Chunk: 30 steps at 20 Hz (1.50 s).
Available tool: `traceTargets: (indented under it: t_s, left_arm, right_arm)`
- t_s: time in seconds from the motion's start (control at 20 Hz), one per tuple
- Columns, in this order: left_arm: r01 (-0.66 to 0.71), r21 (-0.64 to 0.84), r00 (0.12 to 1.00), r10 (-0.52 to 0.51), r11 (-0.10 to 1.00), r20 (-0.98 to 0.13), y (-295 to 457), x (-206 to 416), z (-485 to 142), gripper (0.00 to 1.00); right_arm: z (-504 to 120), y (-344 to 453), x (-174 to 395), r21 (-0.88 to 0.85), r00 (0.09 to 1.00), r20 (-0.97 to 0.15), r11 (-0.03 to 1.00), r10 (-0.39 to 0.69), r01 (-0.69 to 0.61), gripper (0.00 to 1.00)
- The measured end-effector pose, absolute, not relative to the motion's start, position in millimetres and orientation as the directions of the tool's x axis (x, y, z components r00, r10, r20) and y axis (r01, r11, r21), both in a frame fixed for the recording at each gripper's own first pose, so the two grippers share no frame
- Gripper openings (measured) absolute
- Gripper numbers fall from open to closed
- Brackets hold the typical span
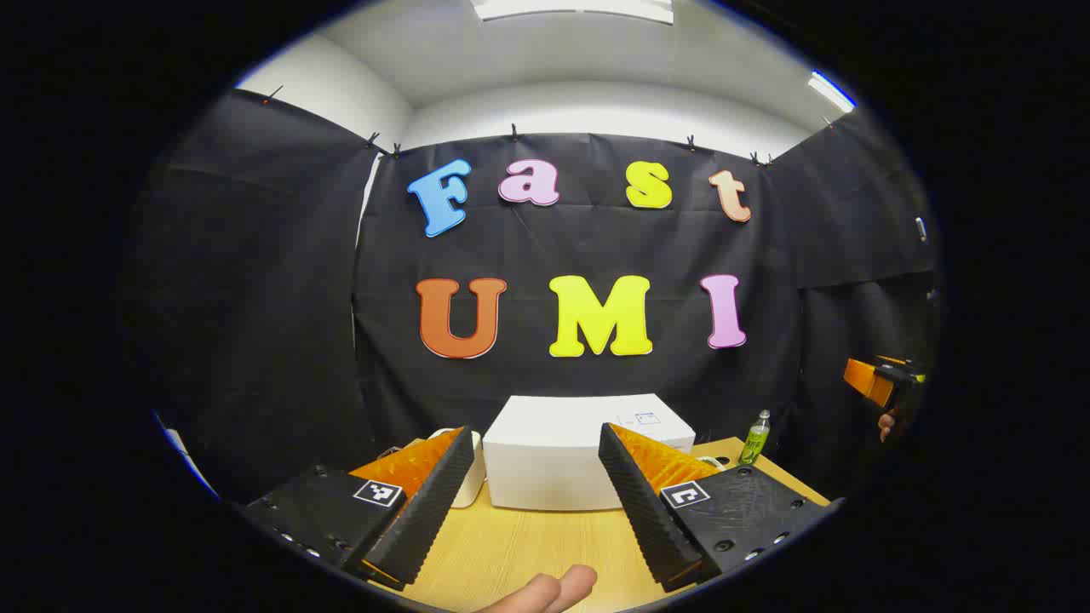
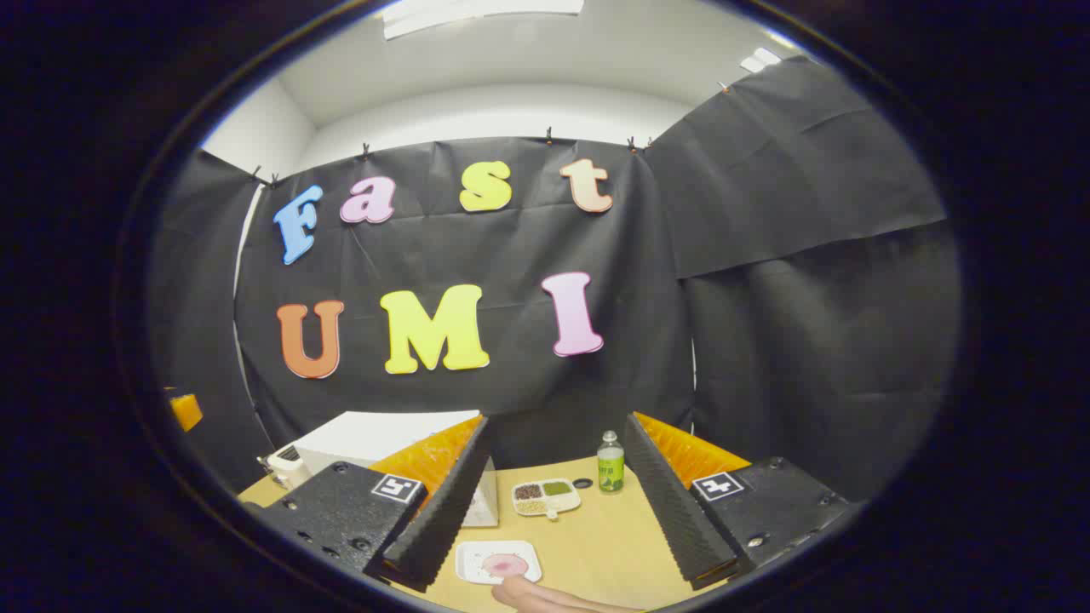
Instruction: Open the microwave oven with the left hand, put the food in, and close the microwave oven.
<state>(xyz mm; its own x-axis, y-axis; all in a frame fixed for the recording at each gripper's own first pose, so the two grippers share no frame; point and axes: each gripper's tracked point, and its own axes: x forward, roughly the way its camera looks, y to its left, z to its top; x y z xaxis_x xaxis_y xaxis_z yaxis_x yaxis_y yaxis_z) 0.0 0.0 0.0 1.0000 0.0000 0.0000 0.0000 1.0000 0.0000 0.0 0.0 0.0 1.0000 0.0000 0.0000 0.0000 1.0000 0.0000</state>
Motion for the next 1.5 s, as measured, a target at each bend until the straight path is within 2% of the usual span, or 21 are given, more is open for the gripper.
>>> traceTargets:
  t_s: [0.05, 0.1, 0.25, 0.3, 0.4, 0.45, 0.5, 0.55, 0.6, 0.65, 0.9, 1.15, 1.2, 1.25, 1.3, 1.35, 1.4, 1.5]
  left_arm:
    - [0.014, -0.001, 1.0, -0.014, 1.0, 0.004, -4, -2, 1, 0.82]
    - [0.019, -0.003, 1.0, -0.019, 1.0, 0.01, -6, -4, 3, 0.94]
    - [0.026, -0.002, 1.0, -0.026, 1.0, 0.004, -9, -4, 2, 0.94]
    - [0.024, -0.005, 1.0, -0.024, 1.0, 0.005, -9, -2, 3, 0.94]
    - [0.022, -0.016, 1.0, -0.022, 1.0, 0.01, -9, -2, 6, 0.94]
    - [0.02, -0.016, 1.0, -0.02, 1.0, 0.01, -8, -1, 6, 0.94]
    - [0.015, -0.014, 1.0, -0.015, 1.0, 0.013, -7, -1, 7, 0.94]
    - [0.011, -0.01, 1.0, -0.011, 1.0, 0.018, -5, 0, 7, 0.94]
    - [0.009, -0.005, 1.0, -0.009, 1.0, 0.017, -4, 1, 8, 0.94]
    - [0.012, -0.006, 1.0, -0.012, 1.0, 0.008, -6, 2, 4, 0.94]
    - [-0.026, 0.014, 0.999, 0.025, 1.0, 0.038, -7, -5, 9, 0.94]
    - [0.027, -0.001, 0.999, -0.027, 1.0, 0.04, -37, -3, -4, 0.94]
    - [0.052, -0.003, 0.998, -0.052, 0.999, 0.029, -47, -1, -10, 0.94]
    - [0.077, -0.004, 0.997, -0.077, 0.997, 0.009, -57, 4, -21, 0.94]
    - [0.09, -0.002, 0.996, -0.09, 0.996, -0.006, -64, 8, -28, 0.94]
    - [0.095, -0.001, 0.995, -0.095, 0.995, -0.021, -70, 13, -37, 0.94]
    - [0.098, 0.0, 0.995, -0.098, 0.995, -0.029, -76, 19, -45, 0.94]
    - [0.098, -0.006, 0.995, -0.098, 0.995, -0.034, -88, 33, -60, 0.94]
  right_arm:
    - [1, 1, -2, 0.0, 1.0, -0.002, 1.0, 0.01, -0.01, 0.91]
    - [3, 0, -4, 0.008, 1.0, -0.007, 1.0, 0.014, -0.014, 0.92]
    - [4, -8, -6, 0.008, 1.0, -0.027, 1.0, 0.011, -0.01, 0.91]
    - [7, -11, -7, 0.005, 1.0, -0.024, 1.0, 0.007, -0.007, 1.0]
    - [17, -17, -9, -0.006, 1.0, -0.009, 1.0, -0.005, 0.005, 1.0]
    - [20, -21, -11, -0.009, 1.0, 0.0, 1.0, -0.011, 0.011, 0.91]
    - [25, -23, -12, -0.008, 1.0, 0.008, 1.0, -0.012, 0.012, 0.91]
    - [29, -23, -15, -0.005, 1.0, 0.017, 1.0, -0.011, 0.011, 1.0]
    - [33, -25, -17, -0.002, 1.0, 0.023, 1.0, -0.011, 0.011, 1.0]
    - [36, -27, -17, 0.001, 1.0, 0.028, 1.0, -0.01, 0.01, 0.91]
    - [41, -28, -21, -0.012, 0.999, 0.042, 1.0, -0.006, 0.006, 0.91]
    - [38, -27, -20, 0.008, 0.999, 0.045, 1.0, 0.019, -0.019, 0.91]
    - [38, -26, -20, 0.013, 0.999, 0.048, 1.0, 0.023, -0.024, 1.0]
    - [36, -28, -20, 0.012, 0.999, 0.046, 1.0, 0.022, -0.022, 1.0]
    - [35, -30, -19, 0.009, 0.999, 0.042, 1.0, 0.02, -0.02, 0.91]
    - [33, -31, -20, 0.008, 0.999, 0.039, 1.0, 0.021, -0.021, 1.0]
    - [34, -33, -20, 0.009, 0.999, 0.038, 1.0, 0.02, -0.02, 0.91]
    - [33, -37, -21, 0.006, 0.999, 0.039, 1.0, 0.019, -0.019, 0.91]
